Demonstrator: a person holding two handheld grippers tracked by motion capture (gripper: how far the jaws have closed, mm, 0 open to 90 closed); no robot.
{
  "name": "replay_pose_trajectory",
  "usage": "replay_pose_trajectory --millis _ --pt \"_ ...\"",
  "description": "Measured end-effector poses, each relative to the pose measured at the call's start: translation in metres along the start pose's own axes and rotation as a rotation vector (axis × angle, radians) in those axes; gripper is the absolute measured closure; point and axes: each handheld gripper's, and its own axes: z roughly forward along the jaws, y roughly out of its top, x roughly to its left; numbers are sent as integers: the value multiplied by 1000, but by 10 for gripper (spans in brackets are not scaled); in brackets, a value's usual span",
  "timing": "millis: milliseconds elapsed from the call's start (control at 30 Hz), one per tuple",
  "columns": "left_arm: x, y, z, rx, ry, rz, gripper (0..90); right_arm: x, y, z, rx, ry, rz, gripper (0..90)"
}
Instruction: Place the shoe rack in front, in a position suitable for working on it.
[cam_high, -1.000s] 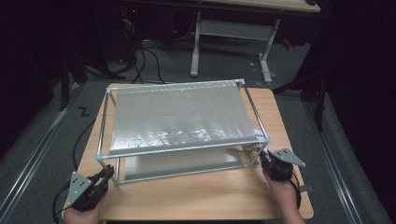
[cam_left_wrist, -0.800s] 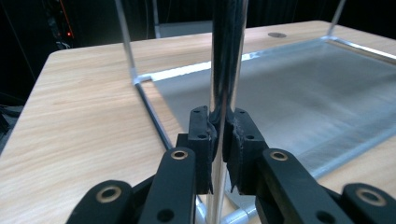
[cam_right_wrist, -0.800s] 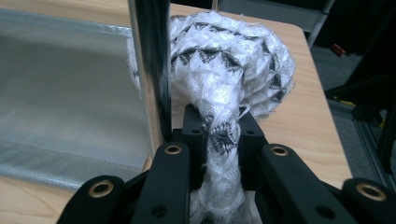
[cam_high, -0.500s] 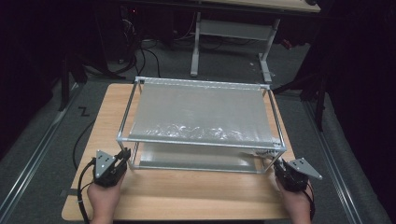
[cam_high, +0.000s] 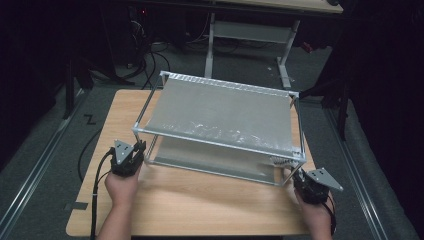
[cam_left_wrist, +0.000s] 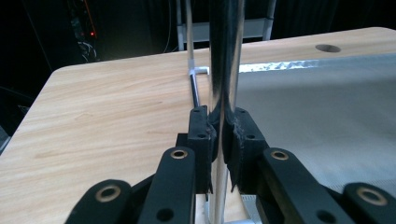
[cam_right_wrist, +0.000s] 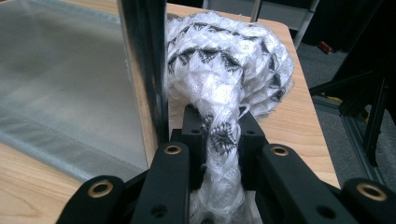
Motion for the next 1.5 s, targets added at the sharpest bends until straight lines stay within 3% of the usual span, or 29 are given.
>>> replay_pose_trajectory --millis 133,200,300,400,500,633,767,933,1033,1100,1133,1200,1233,1267,1300,1333,1400,1500 --pt "0 2 6 4 5 7 788 0 0 0 1 1 0 788" --pt "0 2 5 10 12 14 700 0 0 0 3 4 1 788" --pt "-1 -3 -7 19 12 37 595 -1 -2 -3 6 10 1 788" --pt "-2 -8 -17 15 11 41 563 -1 -3 -4 6 8 -2 788" --pt "-7 -20 -38 24 -17 44 539 2 -4 -4 15 12 0 788" --pt "-24 -32 -60 35 -94 45 530 11 -4 -3 20 30 -22 787" --pt "-46 -40 -78 -4 -156 68 522 21 -3 -3 22 52 -29 787" --pt "-58 -46 -81 1 -232 59 514 42 0 -3 26 105 -45 787" --pt "-58 -45 -81 -6 -251 53 513 59 2 -3 26 141 -65 787" --pt "-58 -45 -82 -6 -257 51 513 64 2 -2 26 148 -73 787" --pt "-59 -45 -82 -8 -264 55 511 77 4 -2 28 171 -86 787" --pt "-59 -45 -82 -8 -267 56 509 83 4 -1 28 183 -92 786" --pt "-62 -44 -82 -12 -274 60 507 96 5 -1 30 209 -103 786" --pt "-62 -44 -82 -12 -274 60 507 96 5 -1 30 209 -103 786" --pt "-63 -44 -81 -14 -279 63 503 111 5 -1 28 234 -126 786" --pt "-65 -43 -81 -15 -285 64 503 111 5 -1 28 234 -126 786" --pt "-70 -42 -81 -15 -299 81 497 134 4 -3 26 281 -183 785" --pt "-73 -42 -82 -18 -310 84 500 147 3 -5 24 317 -203 784"
